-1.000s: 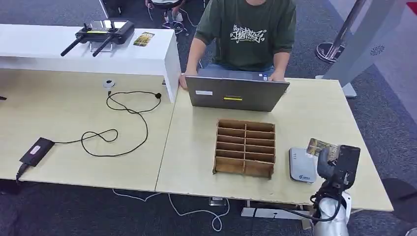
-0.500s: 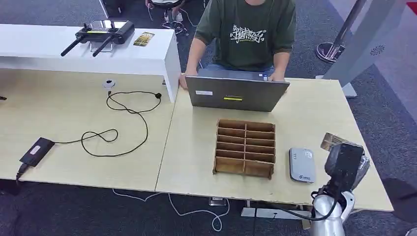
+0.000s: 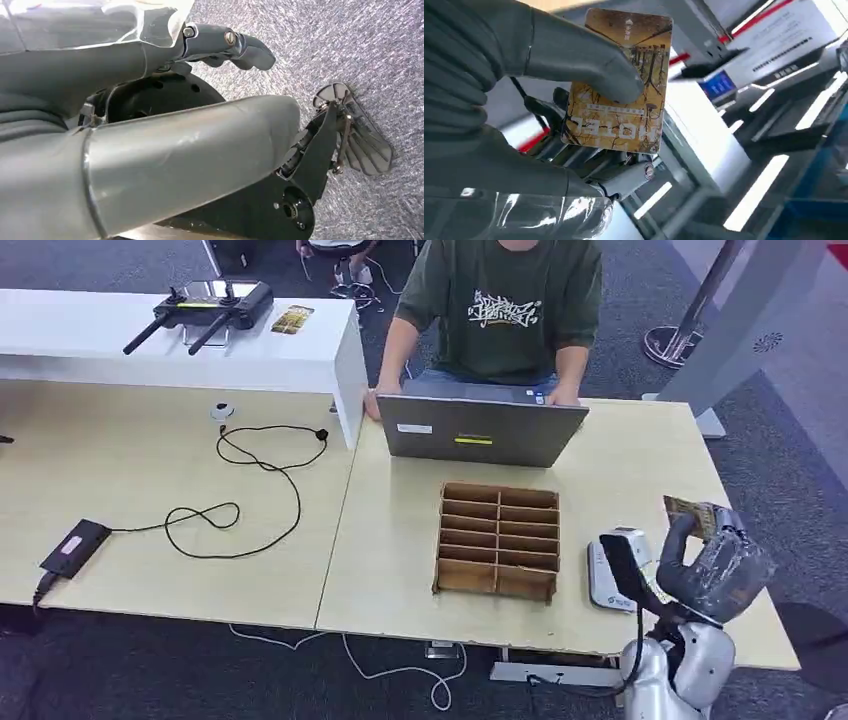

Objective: Pass the card to the sensor for recognition and then transmit it.

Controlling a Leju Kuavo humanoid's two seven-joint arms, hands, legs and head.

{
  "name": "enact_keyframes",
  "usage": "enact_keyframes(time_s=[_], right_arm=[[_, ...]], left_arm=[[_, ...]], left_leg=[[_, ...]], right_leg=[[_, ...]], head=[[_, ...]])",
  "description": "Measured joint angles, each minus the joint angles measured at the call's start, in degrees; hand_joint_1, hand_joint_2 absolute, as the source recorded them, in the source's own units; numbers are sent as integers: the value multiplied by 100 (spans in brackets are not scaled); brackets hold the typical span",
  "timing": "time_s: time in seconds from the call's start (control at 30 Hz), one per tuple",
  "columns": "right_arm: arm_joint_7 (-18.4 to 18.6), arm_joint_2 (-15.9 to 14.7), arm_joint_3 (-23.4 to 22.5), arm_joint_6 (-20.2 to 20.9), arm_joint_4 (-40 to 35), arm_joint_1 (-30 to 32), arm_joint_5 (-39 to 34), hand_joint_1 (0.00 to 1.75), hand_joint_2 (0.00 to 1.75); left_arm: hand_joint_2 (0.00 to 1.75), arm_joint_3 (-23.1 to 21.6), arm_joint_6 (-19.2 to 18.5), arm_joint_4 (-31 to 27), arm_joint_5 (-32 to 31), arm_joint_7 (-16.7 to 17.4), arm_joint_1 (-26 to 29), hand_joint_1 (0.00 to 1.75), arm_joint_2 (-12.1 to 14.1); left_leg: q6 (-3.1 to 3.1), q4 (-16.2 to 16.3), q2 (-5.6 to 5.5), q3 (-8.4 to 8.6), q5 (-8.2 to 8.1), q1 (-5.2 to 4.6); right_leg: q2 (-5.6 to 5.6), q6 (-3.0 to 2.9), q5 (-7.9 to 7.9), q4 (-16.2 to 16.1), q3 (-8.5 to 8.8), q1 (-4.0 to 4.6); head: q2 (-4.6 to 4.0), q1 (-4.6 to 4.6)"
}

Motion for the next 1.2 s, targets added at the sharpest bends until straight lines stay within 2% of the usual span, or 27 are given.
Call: enact_keyframes(time_s=[0.07, 0.13, 0.2, 0.33, 0.73, 1.2], right_arm=[[118, 120, -81, 0, -238, 35, 685, 175, 175], [447, 164, -76, -2, -450, 95, 1157, 175, 175], [735, 168, 4, -2, -626, 158, 1233, 175, 175], [953, 96, 186, -2, -906, 277, 1237, 175, 175], [855, -114, 396, -2, -1339, 403, 1237, 175, 175], [876, -206, 604, 0, -1331, 345, 1237, 175, 175]], left_arm=[[0, -48, 0, 0, -20, 0, 0, 0, -11], [0, -100, 0, 0, -33, 0, -1, 0, -15], [0, -120, 0, 0, -44, 0, 0, 0, -17], [0, -155, 0, 0, -61, 0, -1, 0, -17], [0, -284, 0, 0, -133, 17, -4, 0, -26], [0, -365, 0, 0, -159, 28, -7, 0, -35]], left_leg=[[0, 0, 1, 0, 0, 0], [0, 0, 1, -1, 0, 0], [1, 0, 0, -3, -1, 0], [1, 0, 2, -2, -1, -1], [0, 0, 2, -1, -1, 0], [1, 0, 1, -2, -1, -1]], right_leg=[[2, 0, 0, 0, 0, 0], [2, 0, -1, 0, 0, -1], [1, 1, -1, -1, 0, -2], [3, 1, 0, -1, 0, -3], [3, 1, 0, 0, 0, 0], [1, 1, 0, -1, 0, -1]], head=[[0, 2], [0, 2], [0, 2], [0, 2], [0, 2], [0, 2]])
